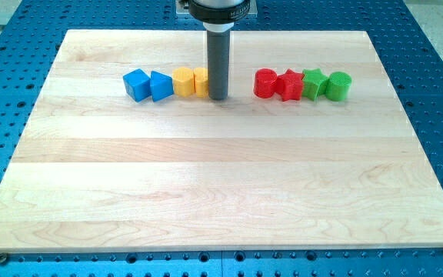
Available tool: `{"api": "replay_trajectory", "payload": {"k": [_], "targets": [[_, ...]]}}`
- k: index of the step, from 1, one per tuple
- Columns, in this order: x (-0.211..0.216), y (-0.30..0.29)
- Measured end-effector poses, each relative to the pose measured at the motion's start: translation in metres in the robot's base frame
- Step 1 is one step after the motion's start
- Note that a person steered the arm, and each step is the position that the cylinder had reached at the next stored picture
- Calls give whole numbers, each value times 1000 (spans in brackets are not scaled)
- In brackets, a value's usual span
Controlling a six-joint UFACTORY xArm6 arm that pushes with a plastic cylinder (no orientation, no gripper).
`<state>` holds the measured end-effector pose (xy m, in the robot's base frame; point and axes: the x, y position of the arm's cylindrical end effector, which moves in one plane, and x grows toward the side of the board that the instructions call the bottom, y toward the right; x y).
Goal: Move the red circle diagonally top left to the red star
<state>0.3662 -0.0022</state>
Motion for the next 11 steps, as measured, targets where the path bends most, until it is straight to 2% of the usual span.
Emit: {"api": "replay_trajectory", "payload": {"k": [1, 3, 6, 7, 8, 9, 10, 11], "targets": [[0, 2], [0, 42], [14, 56], [-9, 83], [-49, 102], [-63, 103], [-64, 103], [-45, 99]]}}
